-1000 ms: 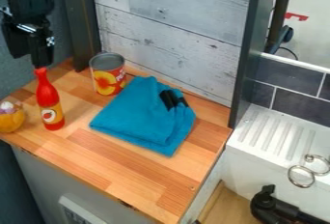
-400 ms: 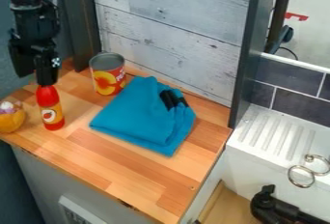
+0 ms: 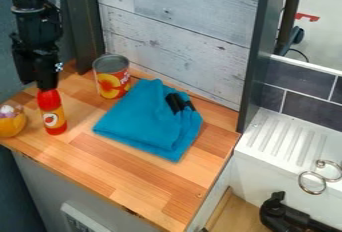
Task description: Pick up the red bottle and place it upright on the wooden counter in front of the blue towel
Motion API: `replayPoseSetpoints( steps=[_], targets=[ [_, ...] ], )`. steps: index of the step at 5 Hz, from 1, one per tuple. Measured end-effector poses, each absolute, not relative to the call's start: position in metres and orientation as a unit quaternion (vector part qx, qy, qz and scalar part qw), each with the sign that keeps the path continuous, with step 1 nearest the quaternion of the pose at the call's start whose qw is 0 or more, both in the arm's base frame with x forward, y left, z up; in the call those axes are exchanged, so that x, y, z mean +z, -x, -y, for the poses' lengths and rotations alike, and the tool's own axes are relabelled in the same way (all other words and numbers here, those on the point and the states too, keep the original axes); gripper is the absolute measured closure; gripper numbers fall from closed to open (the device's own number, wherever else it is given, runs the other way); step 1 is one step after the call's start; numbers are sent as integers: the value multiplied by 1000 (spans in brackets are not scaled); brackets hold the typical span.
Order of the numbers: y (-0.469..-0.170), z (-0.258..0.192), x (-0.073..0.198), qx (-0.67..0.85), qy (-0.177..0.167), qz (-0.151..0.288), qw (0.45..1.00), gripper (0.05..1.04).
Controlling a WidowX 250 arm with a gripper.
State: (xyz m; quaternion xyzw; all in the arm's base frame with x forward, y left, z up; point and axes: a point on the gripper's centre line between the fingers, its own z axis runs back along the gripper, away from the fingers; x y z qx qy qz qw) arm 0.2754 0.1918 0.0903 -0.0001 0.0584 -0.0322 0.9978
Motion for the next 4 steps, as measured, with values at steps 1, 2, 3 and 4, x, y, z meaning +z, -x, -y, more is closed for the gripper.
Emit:
replayPoseSetpoints(
  steps=[1, 2, 3, 4],
  targets=[
    [-276, -191, 89, -32, 2, -55, 998, 698],
    [-276, -192, 90, -25, -1, -57, 998, 750],
    [-279, -167, 125, -38, -27, -13, 999, 750],
    [-269, -132, 155, -68, -40, -8, 997, 750]
  ],
)
